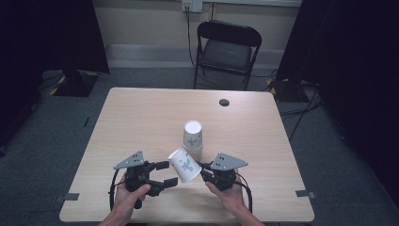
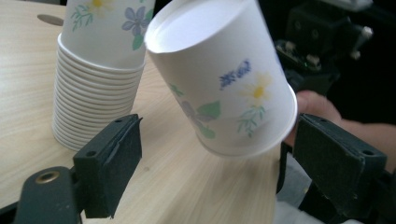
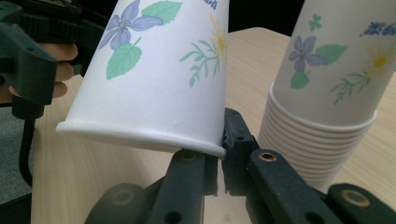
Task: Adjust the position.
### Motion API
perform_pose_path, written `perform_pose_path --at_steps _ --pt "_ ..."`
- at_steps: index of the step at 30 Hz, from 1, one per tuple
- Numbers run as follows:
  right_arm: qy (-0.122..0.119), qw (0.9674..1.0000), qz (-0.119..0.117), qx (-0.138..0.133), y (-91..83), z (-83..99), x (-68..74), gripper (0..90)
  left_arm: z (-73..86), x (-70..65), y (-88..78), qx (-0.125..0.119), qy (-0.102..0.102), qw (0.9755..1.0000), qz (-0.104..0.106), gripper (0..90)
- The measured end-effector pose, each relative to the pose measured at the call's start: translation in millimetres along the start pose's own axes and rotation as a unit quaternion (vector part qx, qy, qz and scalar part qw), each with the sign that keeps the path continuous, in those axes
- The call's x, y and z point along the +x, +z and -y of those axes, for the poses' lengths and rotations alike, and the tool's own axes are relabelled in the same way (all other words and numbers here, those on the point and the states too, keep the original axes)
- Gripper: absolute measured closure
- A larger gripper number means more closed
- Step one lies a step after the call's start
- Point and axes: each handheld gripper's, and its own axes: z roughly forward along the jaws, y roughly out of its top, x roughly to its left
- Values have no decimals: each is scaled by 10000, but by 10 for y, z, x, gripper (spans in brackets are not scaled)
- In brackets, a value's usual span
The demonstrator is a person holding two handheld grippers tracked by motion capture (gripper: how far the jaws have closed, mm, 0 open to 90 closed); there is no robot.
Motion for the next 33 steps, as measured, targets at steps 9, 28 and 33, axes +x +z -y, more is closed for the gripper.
perform_pose_path --at_steps 9,28,33 --pt "189 9988 -127 432 8 28 -72 872 -20 -62 12 232 575 9979 -184 169" --pt "618 9872 -512 1374 175 85 -105 872 -73 -139 11 380 1092 9922 -463 214" --pt "669 9832 -619 1581 246 88 -70 872 -66 -162 29 404 1173 9911 -485 214"
